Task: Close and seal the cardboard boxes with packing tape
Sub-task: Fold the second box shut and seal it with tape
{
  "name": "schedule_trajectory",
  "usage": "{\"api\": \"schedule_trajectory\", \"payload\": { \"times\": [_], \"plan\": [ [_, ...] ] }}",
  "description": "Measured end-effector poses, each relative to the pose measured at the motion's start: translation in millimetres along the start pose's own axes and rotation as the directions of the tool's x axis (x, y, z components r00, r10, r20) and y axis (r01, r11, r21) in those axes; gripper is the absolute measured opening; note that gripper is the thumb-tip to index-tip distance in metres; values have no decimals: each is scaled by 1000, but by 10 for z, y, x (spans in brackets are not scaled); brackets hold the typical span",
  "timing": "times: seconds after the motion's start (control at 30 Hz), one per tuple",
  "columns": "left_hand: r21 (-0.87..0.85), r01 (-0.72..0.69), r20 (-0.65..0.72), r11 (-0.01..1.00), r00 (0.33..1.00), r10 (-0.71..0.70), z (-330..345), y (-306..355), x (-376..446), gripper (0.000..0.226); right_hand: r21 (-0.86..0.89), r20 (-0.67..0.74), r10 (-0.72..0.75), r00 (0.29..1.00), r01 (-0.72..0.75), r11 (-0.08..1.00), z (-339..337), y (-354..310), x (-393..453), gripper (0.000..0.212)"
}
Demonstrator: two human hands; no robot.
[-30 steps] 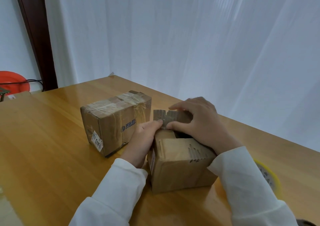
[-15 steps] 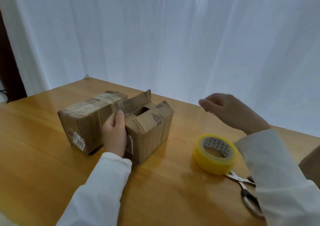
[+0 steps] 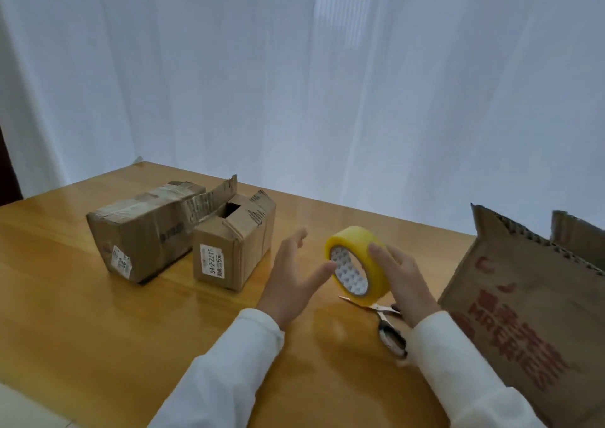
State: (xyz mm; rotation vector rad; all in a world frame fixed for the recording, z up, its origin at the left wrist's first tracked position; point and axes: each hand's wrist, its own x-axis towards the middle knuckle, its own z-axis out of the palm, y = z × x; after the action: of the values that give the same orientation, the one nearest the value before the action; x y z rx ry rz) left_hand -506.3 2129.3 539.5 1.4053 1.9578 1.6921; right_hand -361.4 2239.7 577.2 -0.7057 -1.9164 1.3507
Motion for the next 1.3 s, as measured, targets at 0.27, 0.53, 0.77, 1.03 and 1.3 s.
{"api": "schedule_trajectory", "payload": {
  "times": [0.27,0.53,0.77,1.03,1.3],
  "plan": [
    [-143,59,29,988,998,-55,340,39,48,48,-3,-130,-110,985,111,994,190,343,-199,43],
    [406,-433,-70,805,863,500,165,-105,76,42,-210,-181,-261,948,222,952,367,502,-142,44],
    [574,-581,65,577,735,675,274,-138,101,43,-29,-216,-197,956,195,980,307,526,-48,50],
    [666,-396,-38,632,828,560,243,-138,72,53,-164,-53,-160,986,150,975,341,442,23,64],
    [610,-424,-87,670,804,588,310,-130,42,31,-192,-41,-125,991,115,975,329,391,11,59]
  ]
}}
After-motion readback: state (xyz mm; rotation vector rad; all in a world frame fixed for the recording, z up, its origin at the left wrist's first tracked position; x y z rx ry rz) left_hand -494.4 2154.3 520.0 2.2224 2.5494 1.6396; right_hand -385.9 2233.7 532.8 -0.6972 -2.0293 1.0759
